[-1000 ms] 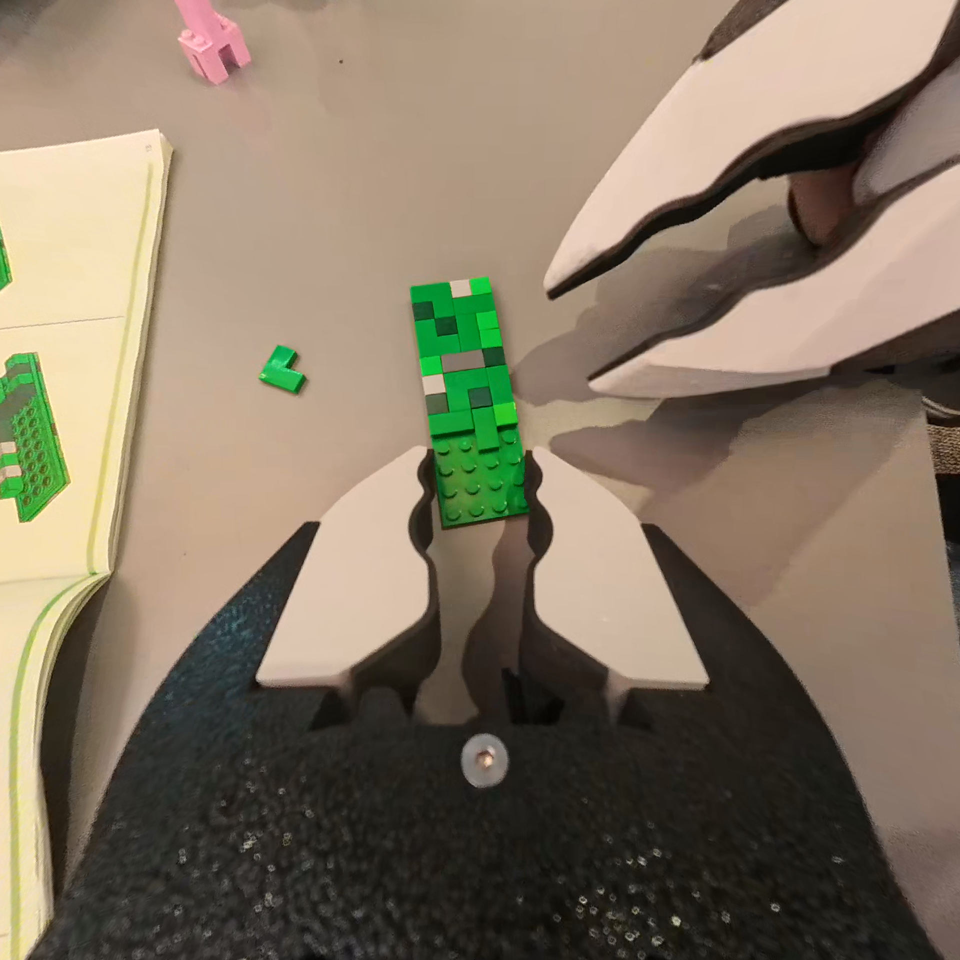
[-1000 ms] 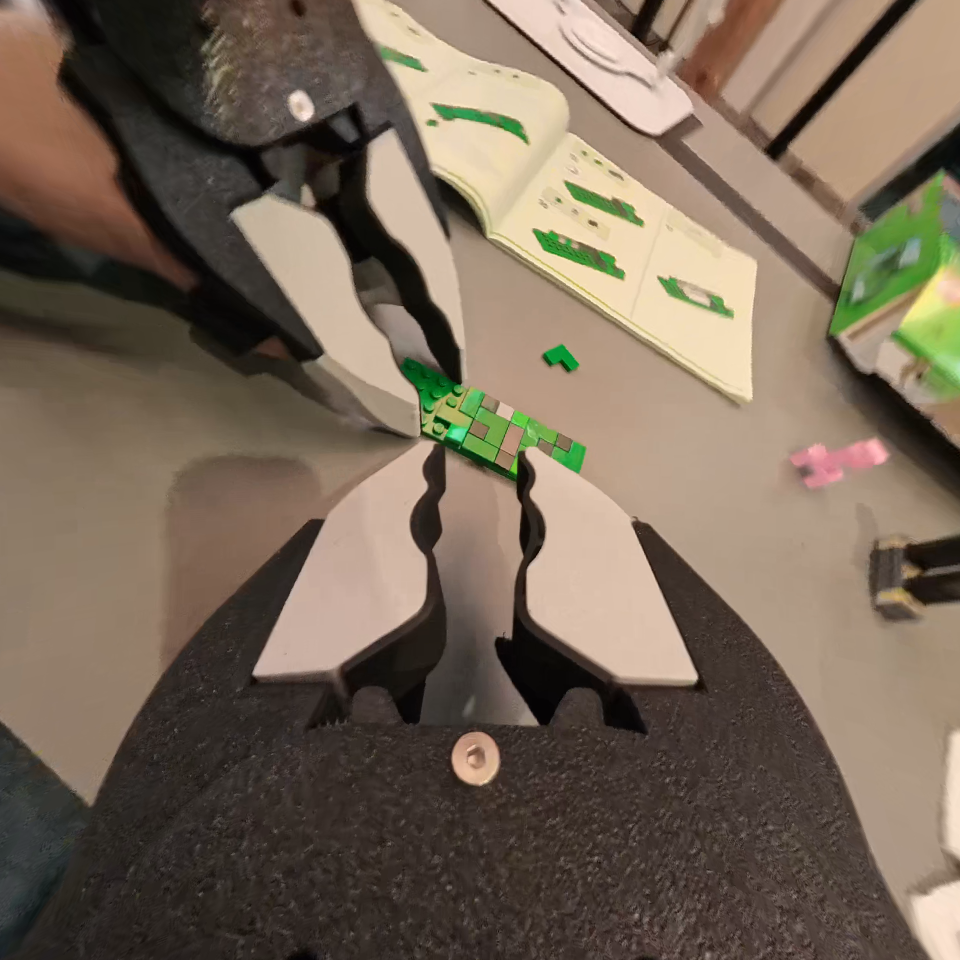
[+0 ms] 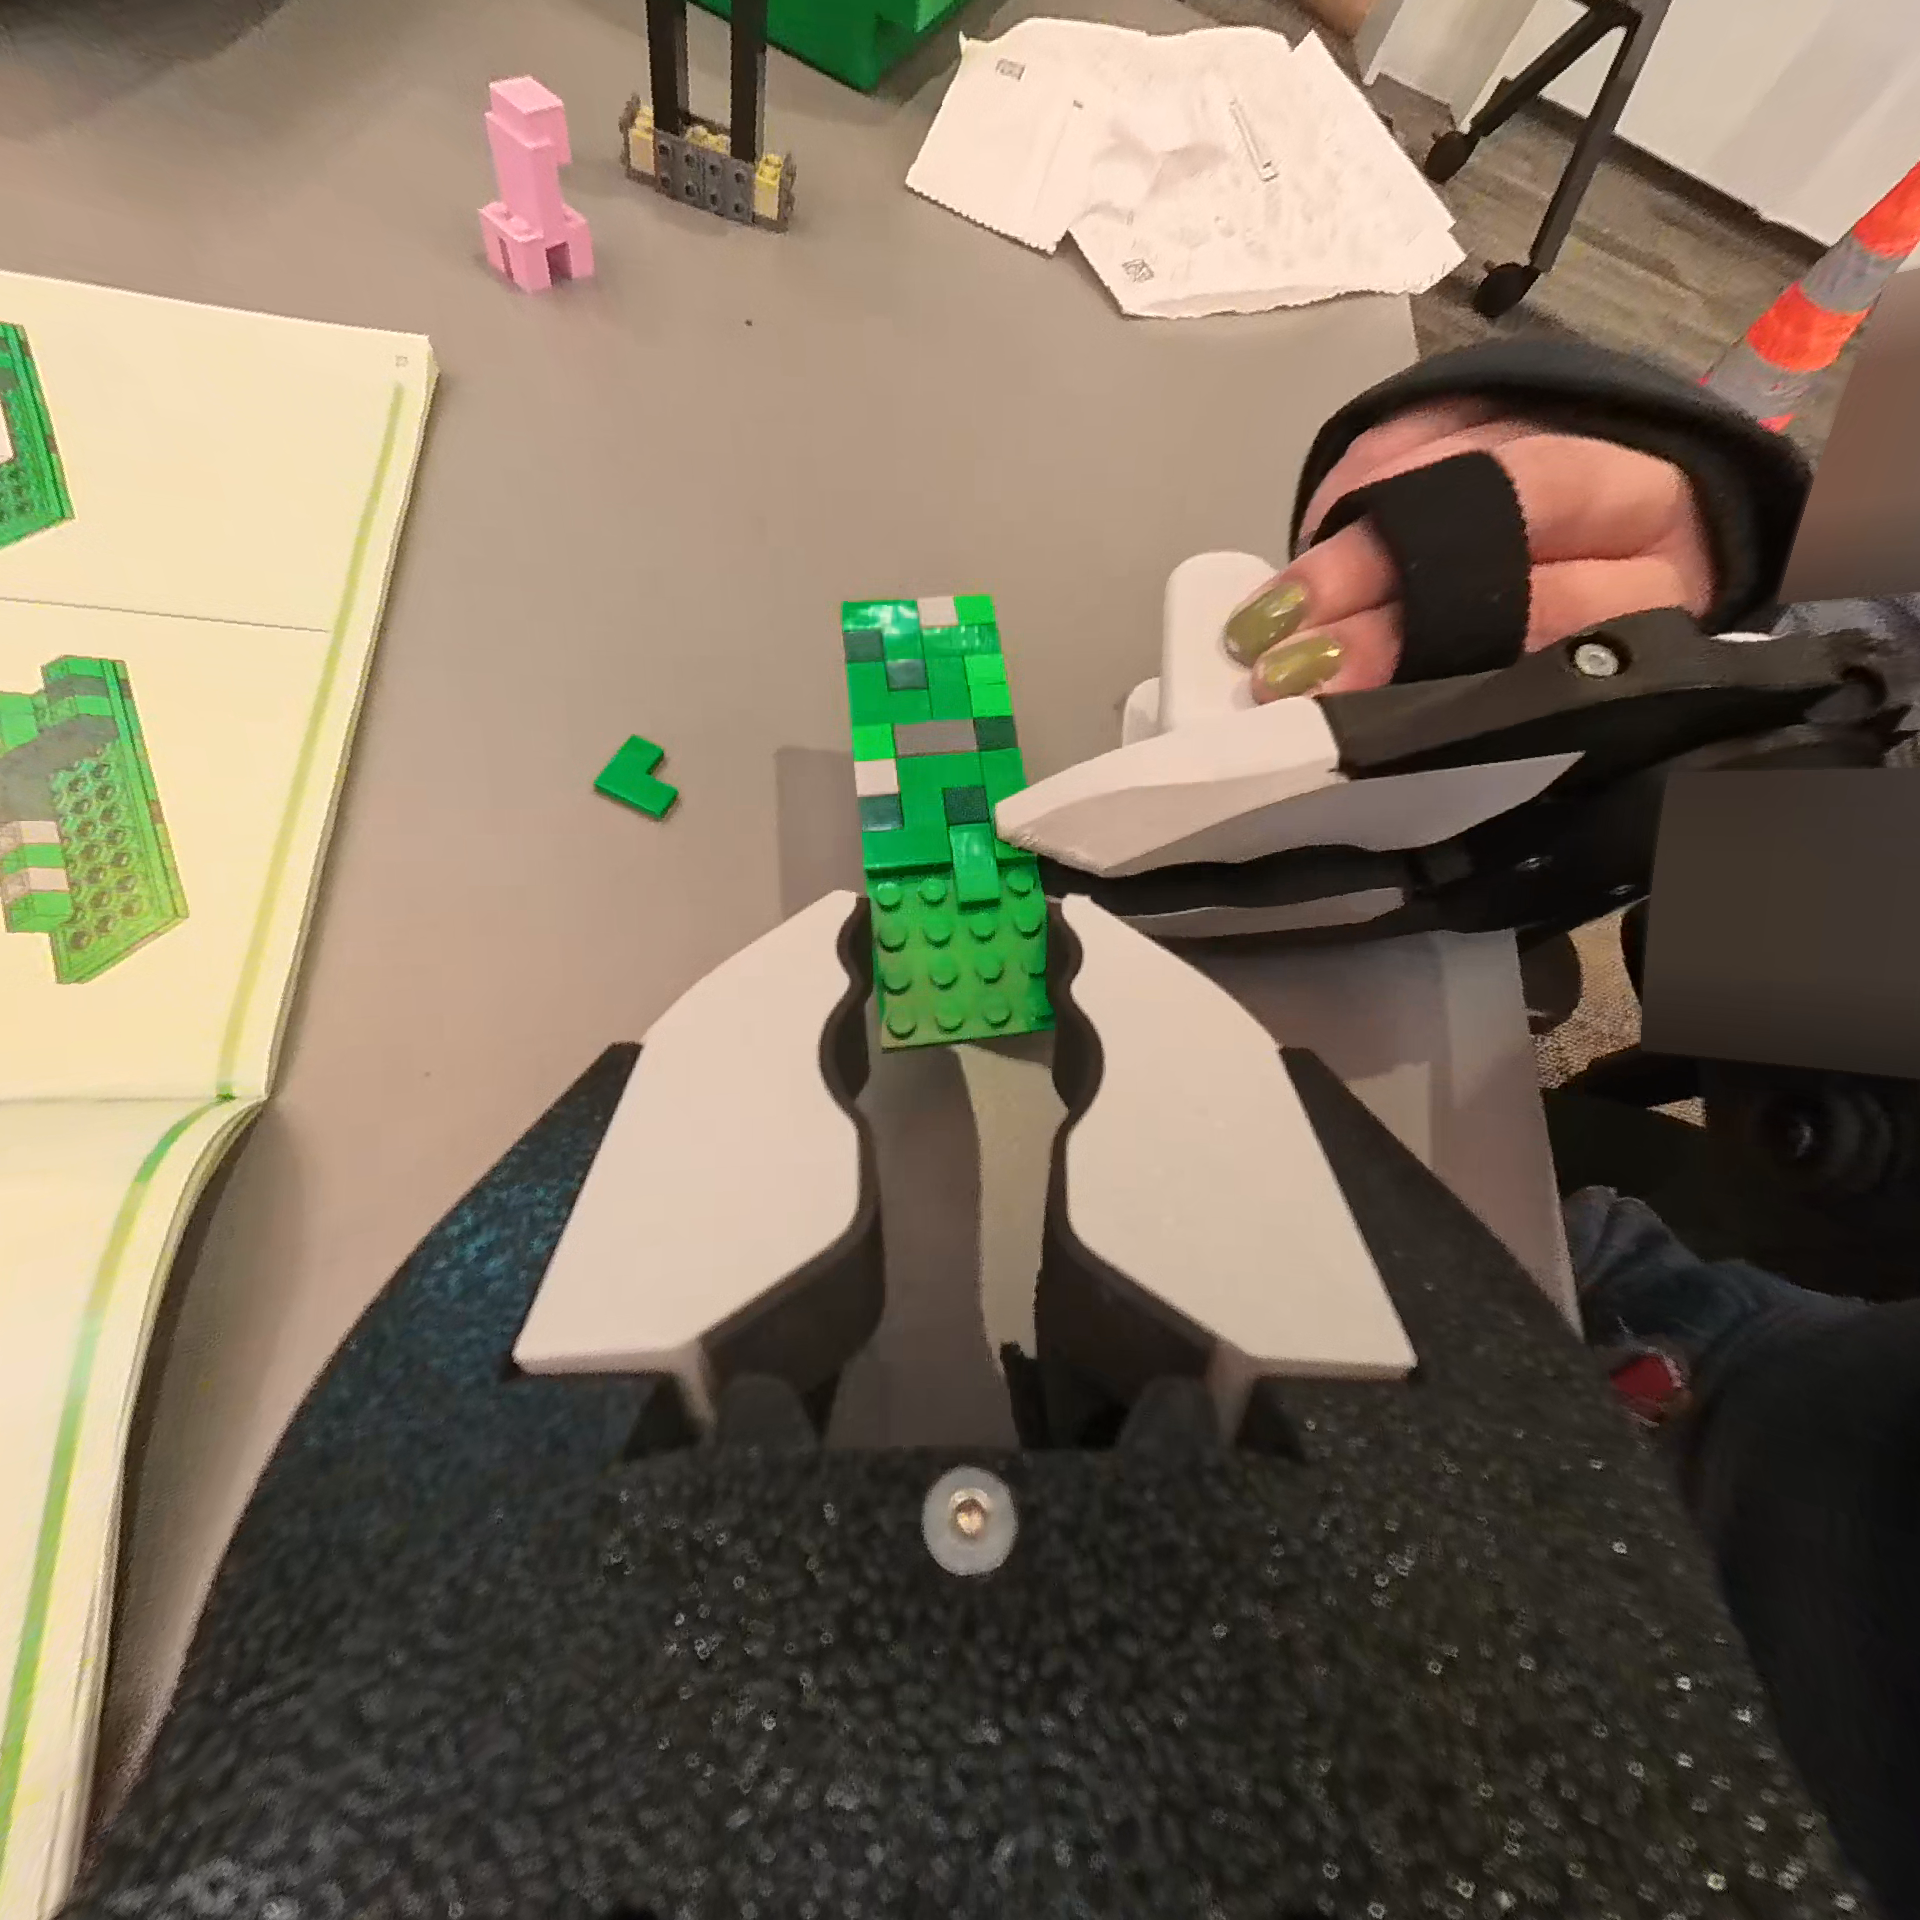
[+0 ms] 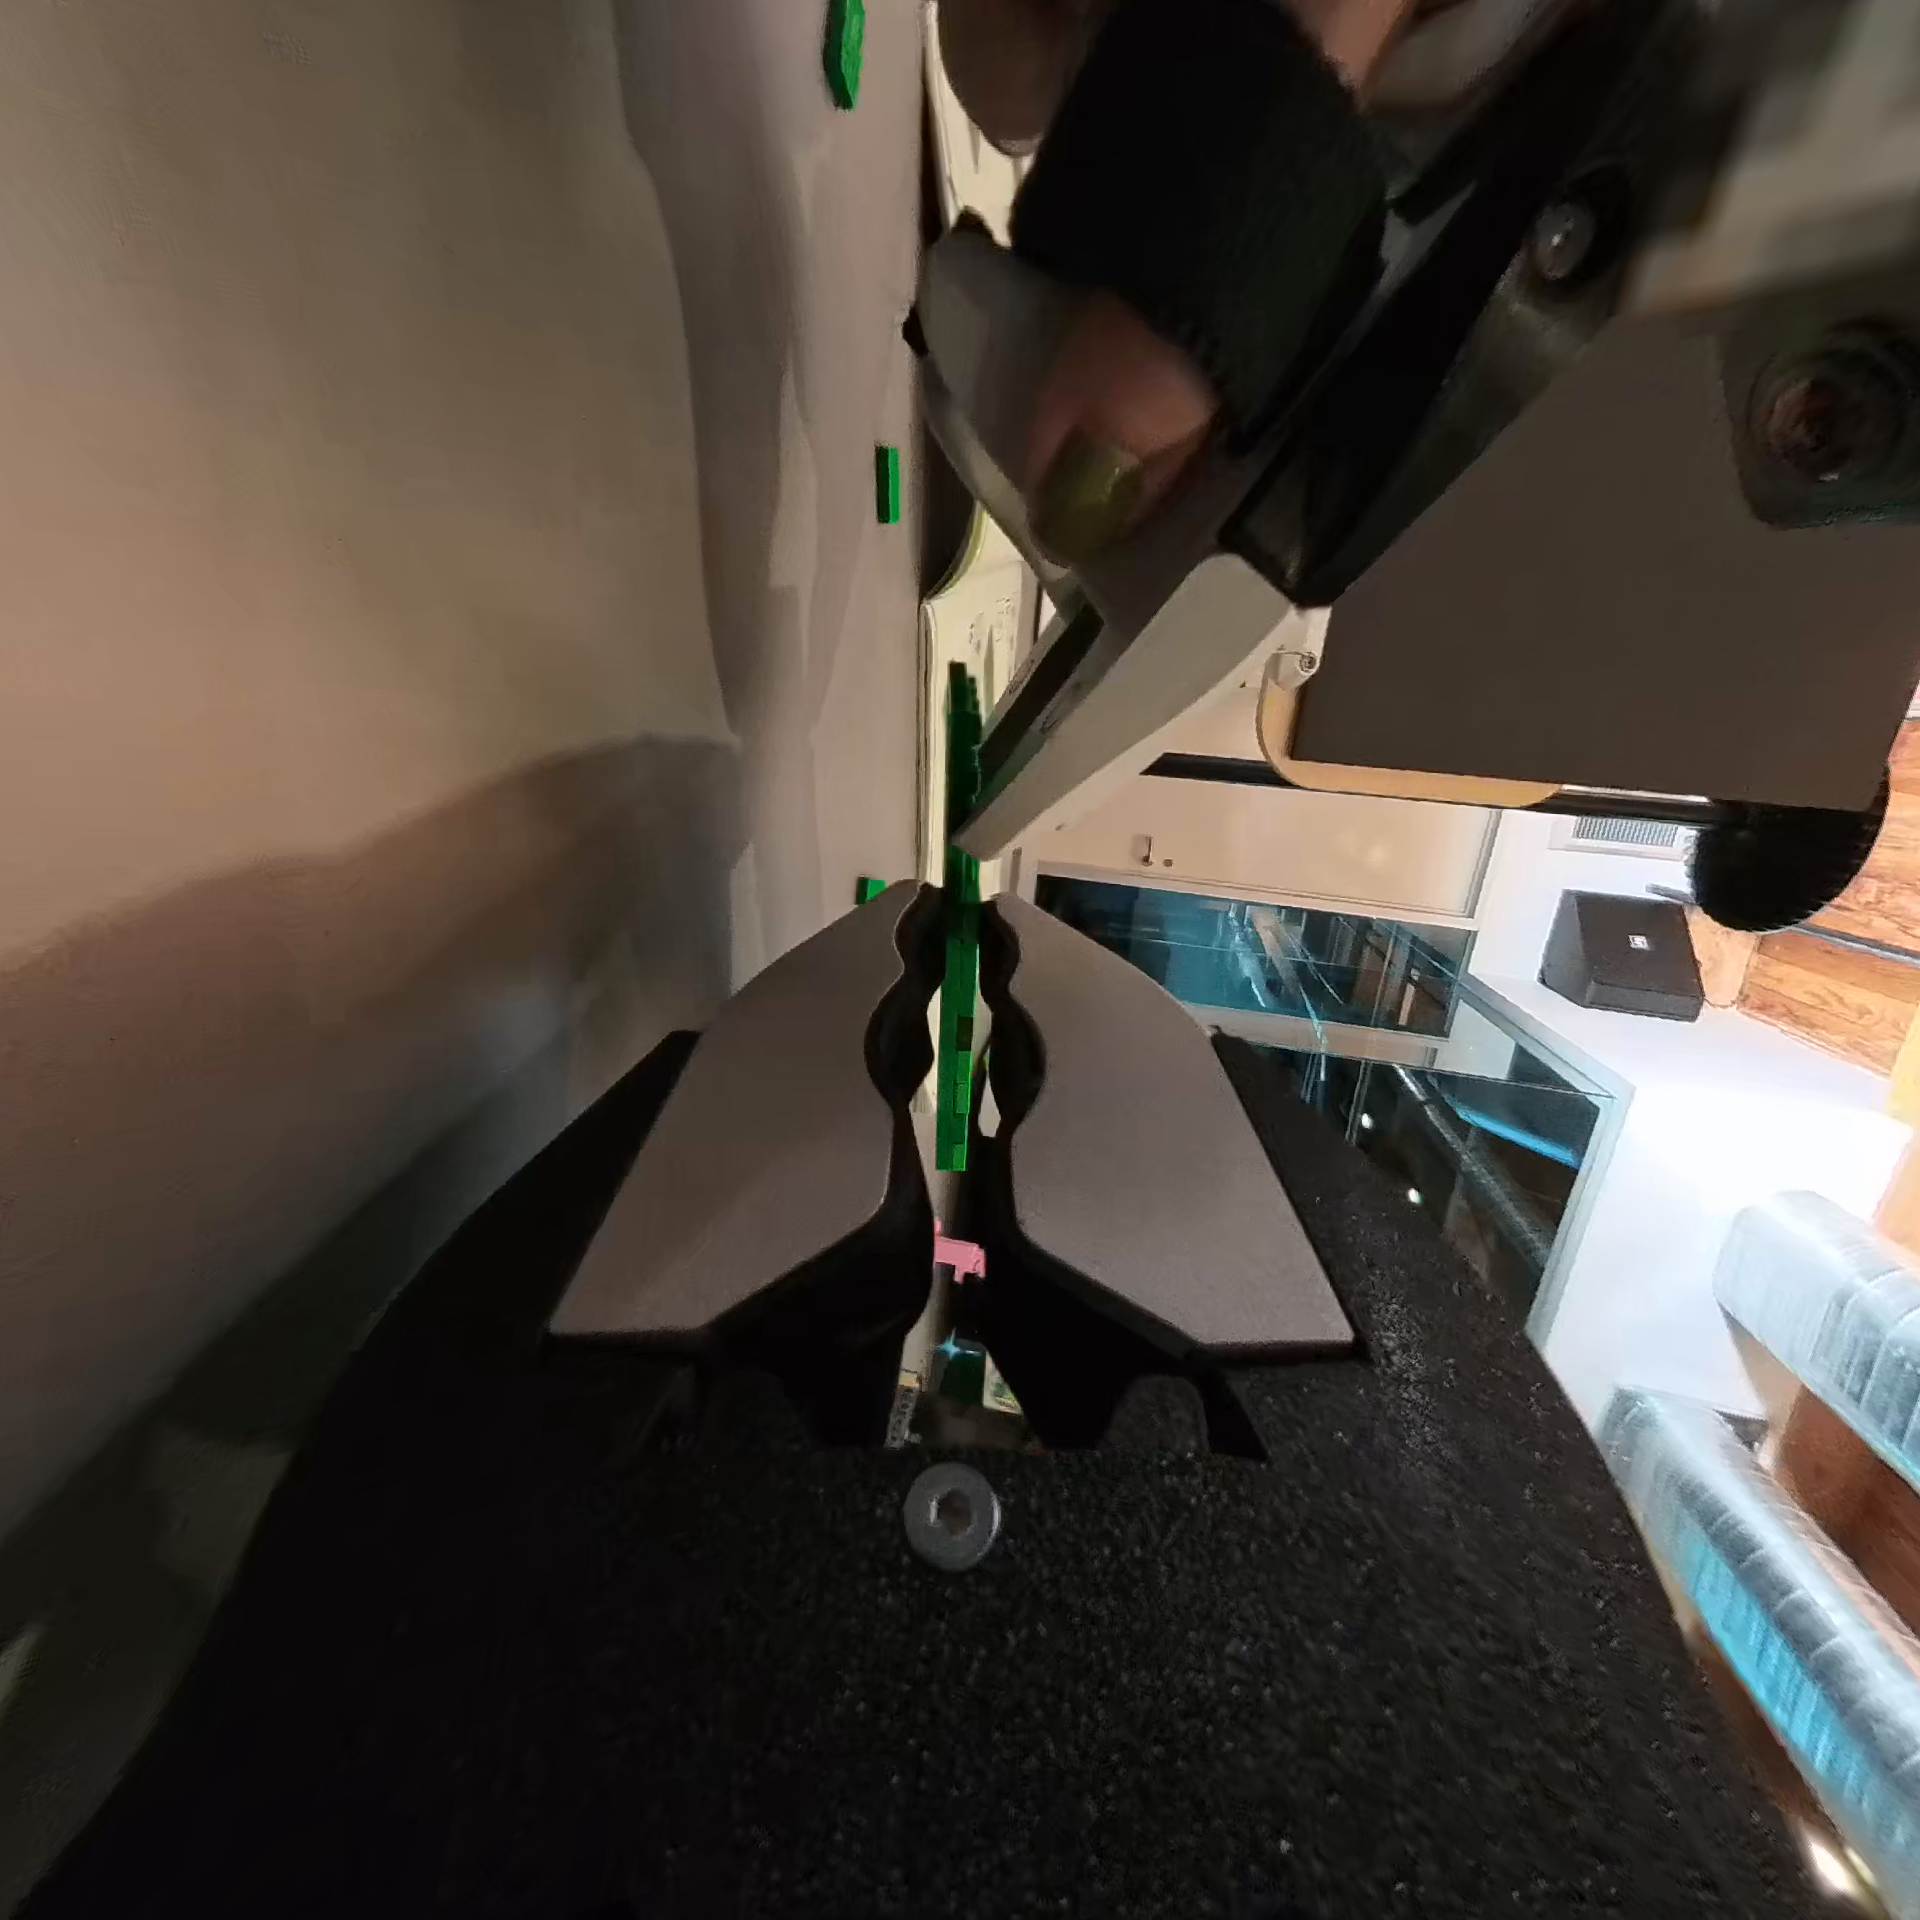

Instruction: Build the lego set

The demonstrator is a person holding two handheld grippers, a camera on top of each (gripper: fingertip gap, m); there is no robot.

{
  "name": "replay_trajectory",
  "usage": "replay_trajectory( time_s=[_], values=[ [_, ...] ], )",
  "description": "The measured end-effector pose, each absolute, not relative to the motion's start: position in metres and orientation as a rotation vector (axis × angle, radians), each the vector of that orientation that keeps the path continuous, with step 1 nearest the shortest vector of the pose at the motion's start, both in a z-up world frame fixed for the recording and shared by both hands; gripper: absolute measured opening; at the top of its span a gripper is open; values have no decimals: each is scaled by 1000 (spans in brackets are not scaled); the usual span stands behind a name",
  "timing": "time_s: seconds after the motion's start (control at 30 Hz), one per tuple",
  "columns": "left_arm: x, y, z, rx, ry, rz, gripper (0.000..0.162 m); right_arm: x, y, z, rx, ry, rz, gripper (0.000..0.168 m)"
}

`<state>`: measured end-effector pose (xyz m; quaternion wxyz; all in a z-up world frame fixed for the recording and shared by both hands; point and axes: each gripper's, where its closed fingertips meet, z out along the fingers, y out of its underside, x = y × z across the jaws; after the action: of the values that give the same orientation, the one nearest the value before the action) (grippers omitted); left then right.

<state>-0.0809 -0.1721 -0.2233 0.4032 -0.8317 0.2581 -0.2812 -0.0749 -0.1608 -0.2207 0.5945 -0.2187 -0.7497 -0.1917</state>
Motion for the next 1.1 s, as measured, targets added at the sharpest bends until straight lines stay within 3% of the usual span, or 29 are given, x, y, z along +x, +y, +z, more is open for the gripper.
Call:
replay_trajectory(
  time_s=[0.2,0.27,0.3,0.33,0.4,0.53,0.67,0.83,1.1],
  values=[
    [-84,-173,-221,-2088,630,-726,33,-76,-161,-217,-501,-1728,-456,6],
    [-93,-173,-228,-2141,628,-654,56,-78,-161,-213,-490,-1704,-468,6],
    [-95,-175,-229,-2152,634,-644,58,-79,-161,-212,-485,-1701,-473,6],
    [-95,-177,-228,-2143,638,-653,56,-81,-161,-212,-472,-1697,-478,6],
    [-95,-181,-222,-2095,645,-663,36,-84,-162,-209,-452,-1684,-494,6],
    [-107,-183,-217,-2079,637,-588,35,-96,-165,-204,-439,-1654,-453,6],
    [-116,-188,-213,-2083,623,-601,35,-111,-168,-202,-419,-1641,-469,22],
    [-122,-196,-210,-2066,631,-602,35,-123,-167,-202,-393,-1661,-512,8],
    [-134,-203,-207,-2038,601,-607,39,-136,-175,-194,-380,-1669,-479,6]
  ],
)
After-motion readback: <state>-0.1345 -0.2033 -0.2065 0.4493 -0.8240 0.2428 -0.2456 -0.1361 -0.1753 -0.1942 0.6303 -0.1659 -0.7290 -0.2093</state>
